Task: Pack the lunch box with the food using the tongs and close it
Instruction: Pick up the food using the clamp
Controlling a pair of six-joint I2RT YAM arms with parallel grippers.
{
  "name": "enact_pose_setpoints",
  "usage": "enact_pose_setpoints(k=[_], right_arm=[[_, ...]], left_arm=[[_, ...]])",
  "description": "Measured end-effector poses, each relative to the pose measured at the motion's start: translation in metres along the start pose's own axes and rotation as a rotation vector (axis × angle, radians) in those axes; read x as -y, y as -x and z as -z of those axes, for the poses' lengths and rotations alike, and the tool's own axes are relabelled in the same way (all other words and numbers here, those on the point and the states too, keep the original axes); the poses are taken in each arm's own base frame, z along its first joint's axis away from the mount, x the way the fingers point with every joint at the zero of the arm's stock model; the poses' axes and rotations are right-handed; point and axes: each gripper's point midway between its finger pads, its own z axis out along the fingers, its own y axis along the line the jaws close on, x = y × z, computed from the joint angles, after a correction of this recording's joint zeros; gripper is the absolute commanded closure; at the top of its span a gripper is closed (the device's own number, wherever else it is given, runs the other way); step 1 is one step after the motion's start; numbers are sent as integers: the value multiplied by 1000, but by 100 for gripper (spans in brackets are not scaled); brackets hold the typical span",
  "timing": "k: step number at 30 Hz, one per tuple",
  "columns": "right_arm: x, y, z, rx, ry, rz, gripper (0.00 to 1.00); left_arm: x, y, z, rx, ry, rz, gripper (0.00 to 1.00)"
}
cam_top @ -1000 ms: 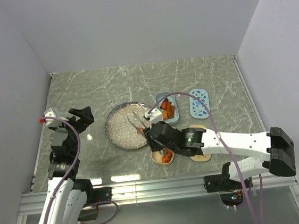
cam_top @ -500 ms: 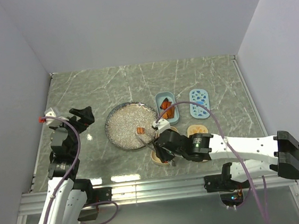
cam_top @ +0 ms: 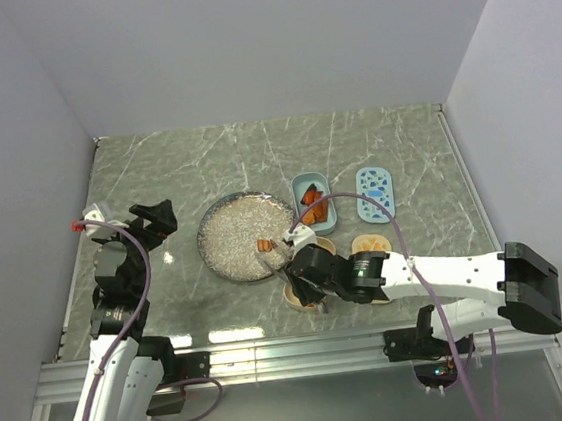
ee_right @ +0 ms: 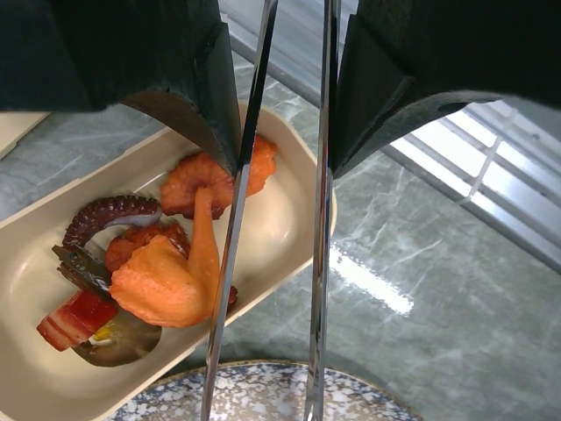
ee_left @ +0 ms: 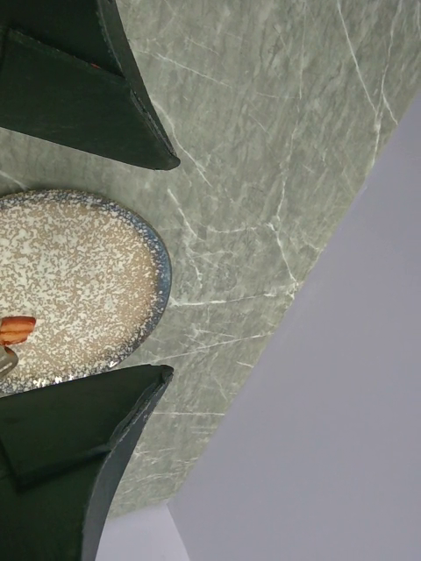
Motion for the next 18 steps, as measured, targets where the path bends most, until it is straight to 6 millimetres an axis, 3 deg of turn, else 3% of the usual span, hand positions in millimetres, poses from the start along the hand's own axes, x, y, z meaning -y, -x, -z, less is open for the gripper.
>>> enact_pose_setpoints(k=[18], right_arm=[[5, 0, -17, -10, -33, -1, 51]], left_arm=[[0, 0, 1, 4, -3, 1, 1]])
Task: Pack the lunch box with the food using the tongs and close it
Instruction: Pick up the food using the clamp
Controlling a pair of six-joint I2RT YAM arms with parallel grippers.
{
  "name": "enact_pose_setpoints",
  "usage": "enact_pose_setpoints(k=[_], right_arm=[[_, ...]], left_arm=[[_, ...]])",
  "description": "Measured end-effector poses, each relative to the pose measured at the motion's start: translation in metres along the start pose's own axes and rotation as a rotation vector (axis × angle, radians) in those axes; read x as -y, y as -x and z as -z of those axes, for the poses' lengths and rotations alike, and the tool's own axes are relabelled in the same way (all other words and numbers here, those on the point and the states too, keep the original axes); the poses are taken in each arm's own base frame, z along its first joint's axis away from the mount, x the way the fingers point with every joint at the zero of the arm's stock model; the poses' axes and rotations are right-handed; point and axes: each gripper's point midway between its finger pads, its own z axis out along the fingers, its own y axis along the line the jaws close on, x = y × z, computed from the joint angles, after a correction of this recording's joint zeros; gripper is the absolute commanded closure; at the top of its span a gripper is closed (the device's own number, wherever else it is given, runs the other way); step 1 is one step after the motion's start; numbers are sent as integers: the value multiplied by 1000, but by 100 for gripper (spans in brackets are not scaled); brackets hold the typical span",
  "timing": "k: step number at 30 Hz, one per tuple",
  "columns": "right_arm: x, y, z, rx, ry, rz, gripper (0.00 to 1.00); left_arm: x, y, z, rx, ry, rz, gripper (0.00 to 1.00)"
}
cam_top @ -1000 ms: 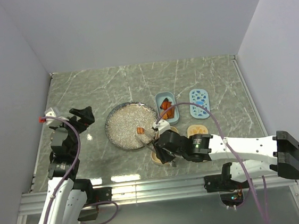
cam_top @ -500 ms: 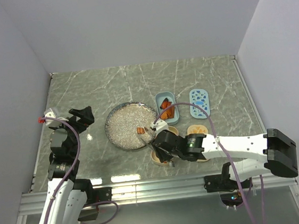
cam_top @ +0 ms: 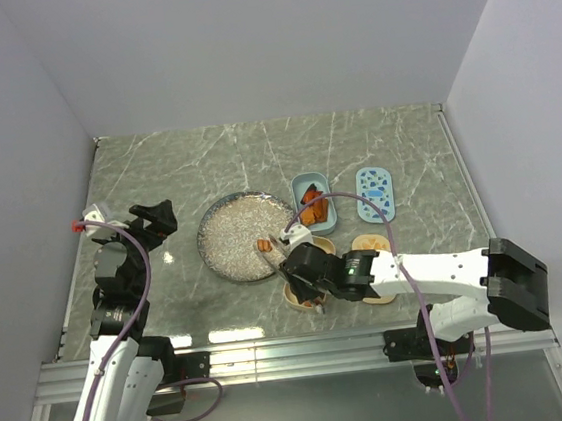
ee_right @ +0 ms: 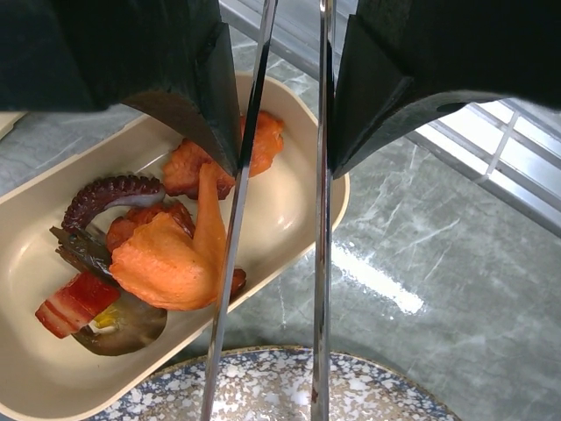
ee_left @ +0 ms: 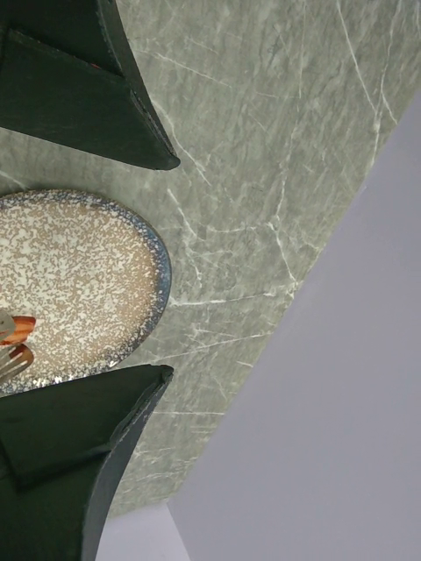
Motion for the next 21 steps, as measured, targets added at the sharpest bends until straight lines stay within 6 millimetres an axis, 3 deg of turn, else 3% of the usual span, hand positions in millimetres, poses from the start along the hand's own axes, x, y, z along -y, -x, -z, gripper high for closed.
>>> enact_pose_setpoints(k=[11, 21], right_arm=[[0, 1, 0, -4, -3, 2, 66], [1, 33, 24, 88, -8, -9, 67]], left_arm=[[0, 0, 1, 2, -1, 0, 1], [-1, -1, 1, 1, -1, 0, 1]])
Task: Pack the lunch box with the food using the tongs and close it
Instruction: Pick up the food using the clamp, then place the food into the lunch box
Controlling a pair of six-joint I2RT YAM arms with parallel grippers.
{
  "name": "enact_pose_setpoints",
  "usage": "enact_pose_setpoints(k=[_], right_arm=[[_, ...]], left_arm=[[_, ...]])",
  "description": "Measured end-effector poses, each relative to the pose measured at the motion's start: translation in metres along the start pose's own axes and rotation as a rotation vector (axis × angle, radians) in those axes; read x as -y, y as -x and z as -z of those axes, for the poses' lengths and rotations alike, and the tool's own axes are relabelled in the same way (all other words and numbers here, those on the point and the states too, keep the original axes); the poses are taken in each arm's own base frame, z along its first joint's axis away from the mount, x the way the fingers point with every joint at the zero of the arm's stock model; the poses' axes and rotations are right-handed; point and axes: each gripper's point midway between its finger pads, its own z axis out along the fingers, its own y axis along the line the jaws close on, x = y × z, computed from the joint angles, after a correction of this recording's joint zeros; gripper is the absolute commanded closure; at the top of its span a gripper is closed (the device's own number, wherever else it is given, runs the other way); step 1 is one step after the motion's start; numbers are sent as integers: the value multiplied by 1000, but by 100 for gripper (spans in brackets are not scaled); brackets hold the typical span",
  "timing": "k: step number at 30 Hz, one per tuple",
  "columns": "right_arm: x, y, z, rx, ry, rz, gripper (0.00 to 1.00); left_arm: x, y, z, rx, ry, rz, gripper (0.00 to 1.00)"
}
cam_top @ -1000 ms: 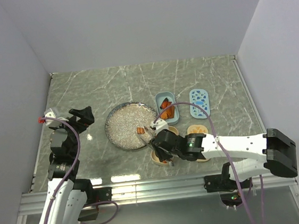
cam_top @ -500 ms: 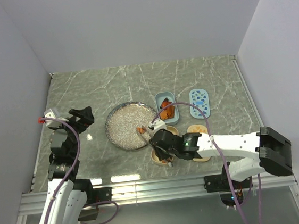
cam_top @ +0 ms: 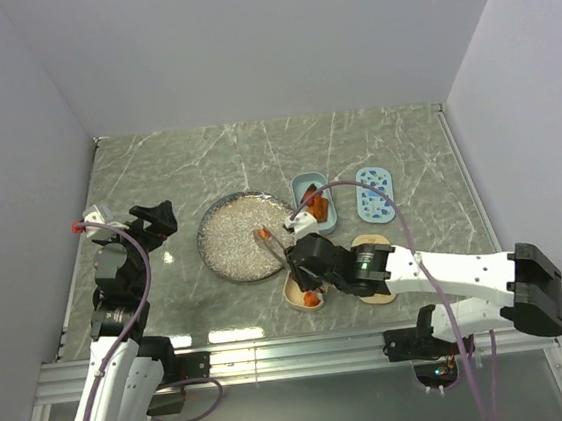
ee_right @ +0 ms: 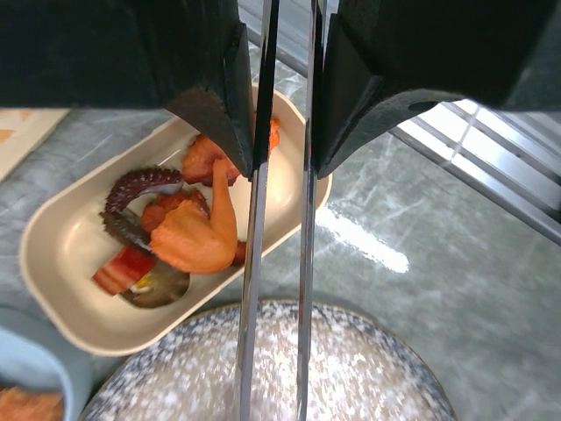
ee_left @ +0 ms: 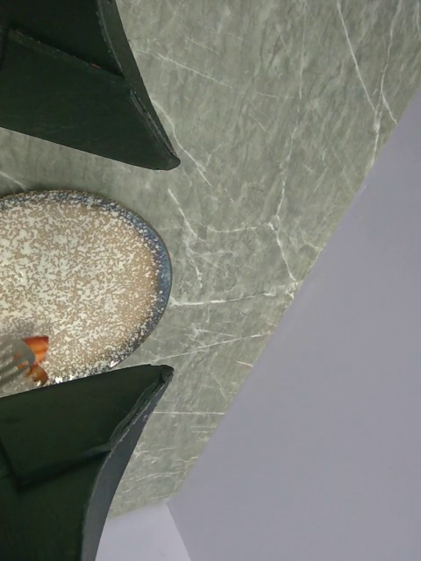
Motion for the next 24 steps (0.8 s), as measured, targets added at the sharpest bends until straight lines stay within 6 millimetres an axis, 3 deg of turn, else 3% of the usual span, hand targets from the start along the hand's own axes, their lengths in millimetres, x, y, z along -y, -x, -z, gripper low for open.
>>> enact_pose_setpoints(k=[5, 14, 19, 24], right_arm=[[5, 14, 21, 49, 3, -16, 67], [24, 14, 80, 92, 31, -95, 69], [28, 1, 111, 96, 82, -143, 69], [32, -24, 120, 18, 72, -147, 69]], left_arm=[[-1, -1, 0, -1, 1, 0, 1], [-1, -2, -1, -6, 5, -1, 1], [-2, -4, -3, -11, 10, -2, 1], [-5, -4, -5, -10, 24, -4, 1]])
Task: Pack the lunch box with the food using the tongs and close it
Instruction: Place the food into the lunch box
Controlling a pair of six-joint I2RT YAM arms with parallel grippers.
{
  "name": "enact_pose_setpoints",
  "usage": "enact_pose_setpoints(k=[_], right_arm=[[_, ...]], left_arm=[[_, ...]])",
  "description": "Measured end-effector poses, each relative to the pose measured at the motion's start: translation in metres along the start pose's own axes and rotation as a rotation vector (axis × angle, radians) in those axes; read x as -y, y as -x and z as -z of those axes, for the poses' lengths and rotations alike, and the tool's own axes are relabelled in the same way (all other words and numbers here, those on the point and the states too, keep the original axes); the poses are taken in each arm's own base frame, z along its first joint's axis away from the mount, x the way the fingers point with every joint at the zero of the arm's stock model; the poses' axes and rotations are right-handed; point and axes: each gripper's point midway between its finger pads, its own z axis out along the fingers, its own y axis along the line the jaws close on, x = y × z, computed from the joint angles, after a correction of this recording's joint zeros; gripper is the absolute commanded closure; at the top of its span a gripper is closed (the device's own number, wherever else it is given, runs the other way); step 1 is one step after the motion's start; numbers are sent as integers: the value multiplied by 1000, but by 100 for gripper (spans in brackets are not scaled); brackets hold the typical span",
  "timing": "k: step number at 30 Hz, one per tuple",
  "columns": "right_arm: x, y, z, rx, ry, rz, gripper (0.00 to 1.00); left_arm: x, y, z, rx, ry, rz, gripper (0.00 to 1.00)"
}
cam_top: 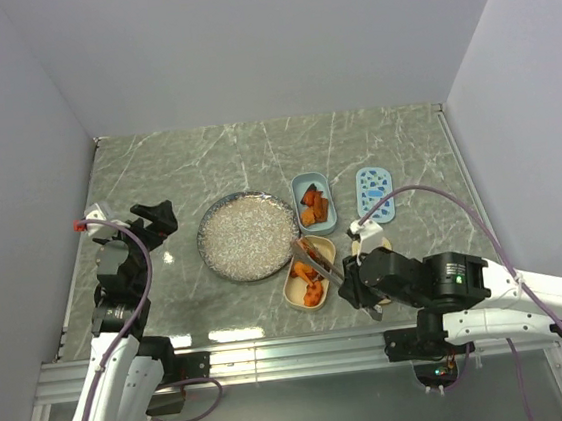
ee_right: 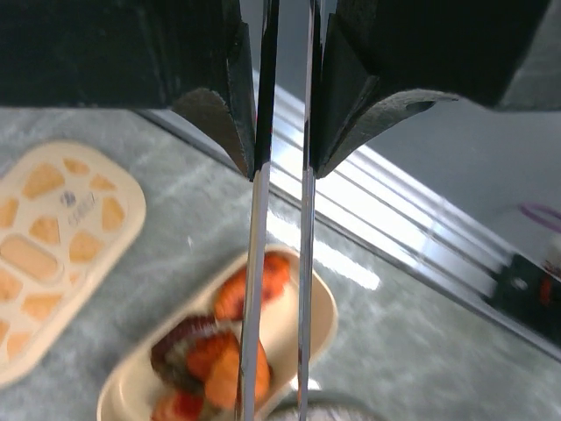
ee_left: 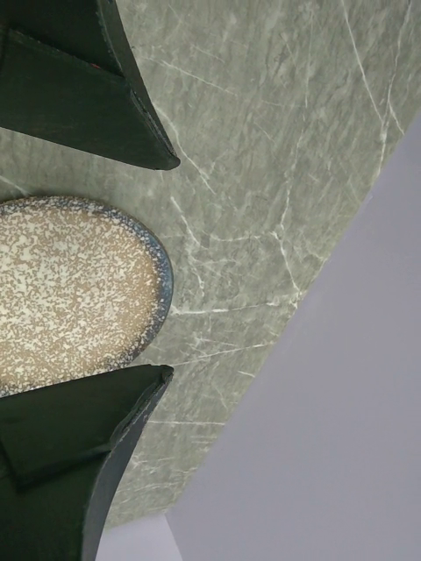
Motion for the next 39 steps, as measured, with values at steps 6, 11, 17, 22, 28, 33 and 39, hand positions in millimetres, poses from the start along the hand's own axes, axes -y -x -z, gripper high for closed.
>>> enact_pose_setpoints(k=[6, 11, 17, 22, 28, 33, 39], right_arm=[[16, -25, 7, -97, -62, -10, 69], [24, -33, 10, -127, -96, -16, 61], [28, -36, 8, -144, -129, -13, 46], [29, -35, 8, -135, -136, -13, 47], [32, -30, 8, -104, -147, -14, 48], [38, -18, 10, -40, -161, -2, 48], [30, 15, 13, 79, -153, 30, 46]], left_arm=[[-2, 1, 0, 7, 12, 0, 1], [-2, 1, 0, 7, 12, 0, 1], [-2, 1, -1, 6, 13, 0, 1], [-2, 1, -1, 6, 13, 0, 1], [-2, 1, -1, 6, 13, 0, 1], [-2, 2, -1, 9, 11, 0, 0], [-1, 2, -1, 10, 9, 1, 0]])
